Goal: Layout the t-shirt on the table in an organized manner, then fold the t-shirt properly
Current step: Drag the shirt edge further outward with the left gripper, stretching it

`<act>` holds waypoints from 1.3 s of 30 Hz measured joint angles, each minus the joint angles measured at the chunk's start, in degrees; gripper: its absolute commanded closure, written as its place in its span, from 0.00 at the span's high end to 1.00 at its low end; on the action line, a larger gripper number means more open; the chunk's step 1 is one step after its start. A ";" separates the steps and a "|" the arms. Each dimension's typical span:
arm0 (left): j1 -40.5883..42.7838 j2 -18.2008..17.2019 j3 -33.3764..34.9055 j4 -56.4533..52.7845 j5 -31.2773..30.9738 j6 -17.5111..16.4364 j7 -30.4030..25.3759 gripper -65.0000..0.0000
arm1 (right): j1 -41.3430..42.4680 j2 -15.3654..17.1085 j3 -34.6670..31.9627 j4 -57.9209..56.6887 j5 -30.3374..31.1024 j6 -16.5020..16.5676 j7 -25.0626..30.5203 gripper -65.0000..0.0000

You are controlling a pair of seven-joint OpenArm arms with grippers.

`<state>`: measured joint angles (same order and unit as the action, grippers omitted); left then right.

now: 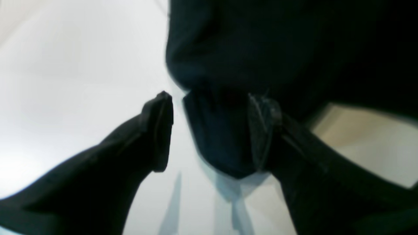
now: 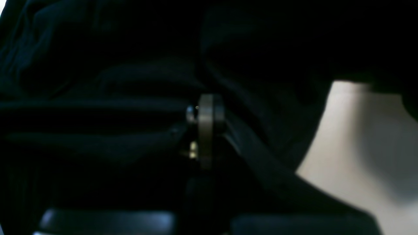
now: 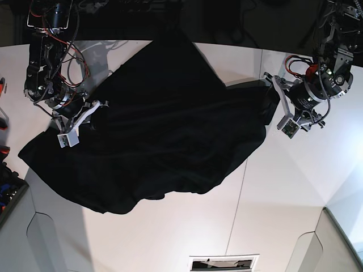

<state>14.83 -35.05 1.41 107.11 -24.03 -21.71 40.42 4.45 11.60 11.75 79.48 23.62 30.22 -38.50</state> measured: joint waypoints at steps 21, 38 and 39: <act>-4.52 7.98 -0.28 -14.14 -23.54 -17.31 7.21 0.33 | -0.02 0.00 0.00 0.00 -0.04 -0.15 -0.04 0.00; -5.20 8.07 -11.63 -14.14 -34.95 -17.51 11.32 0.00 | -0.02 0.00 0.02 0.00 -0.07 -0.15 -0.07 0.00; -5.33 7.91 -13.20 -14.14 -35.01 -17.53 11.23 0.00 | -0.02 0.00 0.02 0.00 -0.04 -0.15 -0.07 0.00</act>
<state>9.50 -27.14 -11.79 92.97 -59.05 -39.24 51.66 4.43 11.60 11.77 79.48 23.57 30.06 -38.57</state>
